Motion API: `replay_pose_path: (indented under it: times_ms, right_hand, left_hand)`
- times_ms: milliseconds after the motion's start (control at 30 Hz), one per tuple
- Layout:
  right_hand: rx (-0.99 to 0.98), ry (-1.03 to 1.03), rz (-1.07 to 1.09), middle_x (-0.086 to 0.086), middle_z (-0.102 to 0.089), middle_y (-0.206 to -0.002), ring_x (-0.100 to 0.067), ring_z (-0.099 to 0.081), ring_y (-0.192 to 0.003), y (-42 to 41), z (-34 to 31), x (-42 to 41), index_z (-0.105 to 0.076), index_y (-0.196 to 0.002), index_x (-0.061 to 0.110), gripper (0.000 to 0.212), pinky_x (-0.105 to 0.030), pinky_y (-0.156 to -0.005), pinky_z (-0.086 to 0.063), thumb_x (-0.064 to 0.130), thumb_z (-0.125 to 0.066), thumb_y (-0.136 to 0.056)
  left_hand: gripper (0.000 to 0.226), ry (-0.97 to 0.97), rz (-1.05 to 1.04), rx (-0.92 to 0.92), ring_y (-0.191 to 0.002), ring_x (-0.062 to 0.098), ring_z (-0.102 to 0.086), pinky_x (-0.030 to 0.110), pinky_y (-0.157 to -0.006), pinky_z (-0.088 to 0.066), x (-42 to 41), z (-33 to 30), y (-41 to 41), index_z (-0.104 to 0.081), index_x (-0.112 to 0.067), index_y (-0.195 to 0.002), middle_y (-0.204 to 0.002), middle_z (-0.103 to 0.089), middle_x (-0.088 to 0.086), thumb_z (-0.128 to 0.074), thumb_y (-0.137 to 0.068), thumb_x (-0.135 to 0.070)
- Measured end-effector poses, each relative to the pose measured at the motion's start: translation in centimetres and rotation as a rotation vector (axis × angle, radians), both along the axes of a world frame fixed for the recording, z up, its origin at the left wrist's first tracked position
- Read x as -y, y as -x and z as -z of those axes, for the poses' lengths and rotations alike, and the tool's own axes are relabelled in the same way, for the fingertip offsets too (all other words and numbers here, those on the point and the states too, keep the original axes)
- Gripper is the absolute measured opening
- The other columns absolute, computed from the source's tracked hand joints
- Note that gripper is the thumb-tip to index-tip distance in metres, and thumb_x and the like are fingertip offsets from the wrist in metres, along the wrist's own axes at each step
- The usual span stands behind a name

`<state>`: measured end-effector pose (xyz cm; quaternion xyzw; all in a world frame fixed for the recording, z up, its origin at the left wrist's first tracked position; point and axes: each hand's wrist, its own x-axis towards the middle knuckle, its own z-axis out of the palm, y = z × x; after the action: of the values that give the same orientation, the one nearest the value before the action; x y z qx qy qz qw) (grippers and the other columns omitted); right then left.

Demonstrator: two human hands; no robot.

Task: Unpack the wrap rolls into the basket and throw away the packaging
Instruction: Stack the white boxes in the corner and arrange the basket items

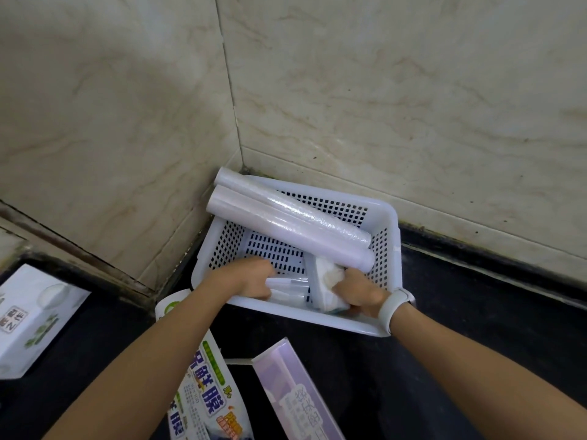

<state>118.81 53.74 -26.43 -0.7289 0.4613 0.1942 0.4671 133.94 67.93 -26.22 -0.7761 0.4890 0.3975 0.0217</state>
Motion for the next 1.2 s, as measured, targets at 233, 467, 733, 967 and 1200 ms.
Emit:
replay_pose_path:
  times_ms: [233, 467, 733, 967, 1200]
  right_hand:
    - [0.095, 0.162, -0.51, -0.013, -0.054, -0.129, -0.028, -0.052, -0.116, 0.0, -0.9, -0.4, -0.042, -0.132, 0.009, 0.044, -0.029, -0.096, -0.039, 0.001, -0.038, -0.09]
    - [0.215, 0.332, -0.495, -0.011, -0.059, -0.122, -0.026, -0.056, -0.108, -0.5, -0.4, -1.4, -0.049, -0.12, 0.012, 0.035, -0.034, -0.095, -0.044, 0.011, -0.052, -0.086]
    - [0.238, 0.3, -0.338, -0.018, -0.066, -0.109, -0.027, -0.06, -0.095, 0.4, -0.1, -1.1, -0.063, -0.105, -0.001, 0.03, -0.031, -0.083, -0.046, -0.005, -0.044, -0.083]
    - [0.368, 0.131, -0.352, -0.012, -0.063, -0.112, -0.021, -0.056, -0.092, 0.6, -0.7, -0.8, -0.058, -0.115, 0.0, 0.035, -0.017, -0.085, -0.043, -0.009, -0.038, -0.088]
    - [0.433, 0.275, -0.705, -0.002, -0.033, -0.149, -0.017, -0.029, -0.136, 1.0, -0.3, -1.0, -0.059, -0.121, 0.016, 0.042, -0.03, -0.116, -0.021, 0.001, -0.043, -0.085]
  left_hand:
    - [0.007, 0.203, -0.06, 0.106, -0.061, 0.013, -0.044, 0.026, -0.05, -0.03, -1.9, -2.4, -0.9, -0.043, -0.021, -0.089, -0.074, -0.048, -0.002, -0.048, -0.088, -0.016]
    - [0.024, 0.368, -0.069, 0.228, -0.075, 0.018, -0.048, 0.03, -0.062, -0.037, -2.8, -2.8, 0.6, -0.045, -0.018, -0.109, -0.094, -0.056, 0.003, -0.047, -0.086, -0.009]
    - [0.03, 0.363, -0.027, 0.181, -0.084, 0.016, -0.046, 0.029, -0.07, -0.037, -1.7, -1.7, 0.6, -0.052, -0.016, -0.11, -0.111, -0.051, 0.002, -0.049, -0.082, -0.004]
    - [0.05, 0.075, 0.14, 0.259, -0.133, 0.026, -0.024, 0.052, -0.109, -0.021, 0.1, 0.5, 0.6, -0.027, -0.021, -0.139, -0.147, -0.031, 0.004, -0.044, -0.091, -0.021]
    - [0.078, -0.121, -0.038, -0.064, -0.144, 0.018, 0.013, 0.053, -0.112, 0.015, -1.0, 0.1, -0.6, -0.003, -0.035, -0.145, -0.158, 0.004, -0.008, -0.031, -0.082, -0.071]
